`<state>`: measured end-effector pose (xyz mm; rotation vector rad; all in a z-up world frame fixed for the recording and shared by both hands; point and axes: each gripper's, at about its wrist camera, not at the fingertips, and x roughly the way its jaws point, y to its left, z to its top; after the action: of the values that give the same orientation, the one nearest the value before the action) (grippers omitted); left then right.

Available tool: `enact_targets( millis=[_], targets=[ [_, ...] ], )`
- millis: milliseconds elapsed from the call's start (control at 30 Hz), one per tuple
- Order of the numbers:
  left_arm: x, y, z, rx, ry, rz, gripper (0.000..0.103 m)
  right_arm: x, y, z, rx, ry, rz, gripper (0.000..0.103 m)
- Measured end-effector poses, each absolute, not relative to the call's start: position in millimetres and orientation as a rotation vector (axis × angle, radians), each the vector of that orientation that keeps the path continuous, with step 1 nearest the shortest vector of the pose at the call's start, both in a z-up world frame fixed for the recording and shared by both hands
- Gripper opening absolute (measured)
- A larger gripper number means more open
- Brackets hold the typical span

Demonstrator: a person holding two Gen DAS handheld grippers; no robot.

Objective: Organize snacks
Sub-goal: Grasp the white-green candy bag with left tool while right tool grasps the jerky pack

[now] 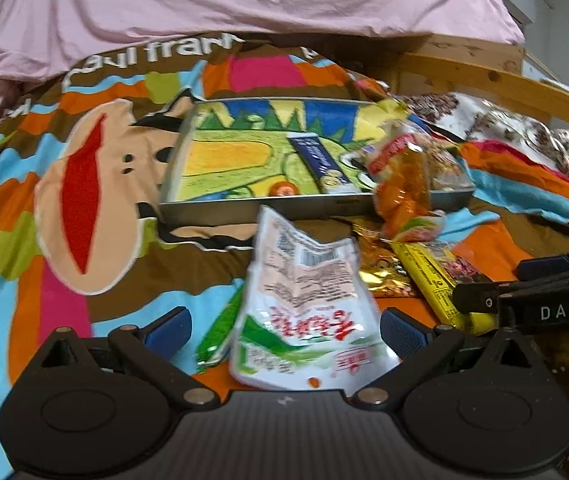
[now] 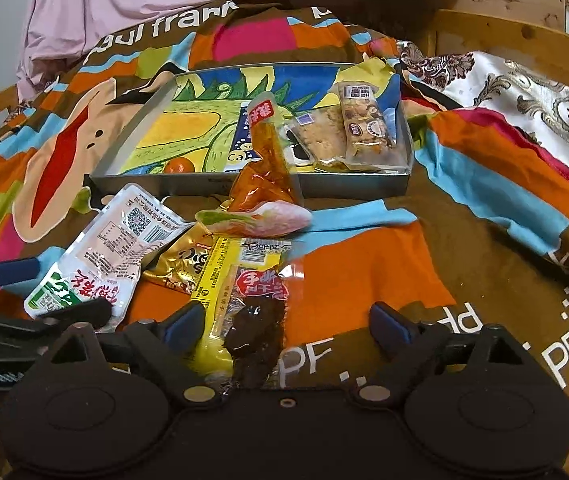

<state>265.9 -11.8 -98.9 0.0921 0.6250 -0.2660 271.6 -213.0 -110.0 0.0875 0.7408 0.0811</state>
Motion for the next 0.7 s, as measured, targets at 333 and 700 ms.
enact_targets(
  millis=[333,700],
  targets=[
    [281,-25,-112,0.052,0.643,-0.318,0.102,272,-219,-108,0.130,0.752,0.088,0.080],
    [279,-30,-113,0.081,0.635,-0.301,0.085,264,-221,-105,0.148,0.766,0.135,0.056]
  ],
)
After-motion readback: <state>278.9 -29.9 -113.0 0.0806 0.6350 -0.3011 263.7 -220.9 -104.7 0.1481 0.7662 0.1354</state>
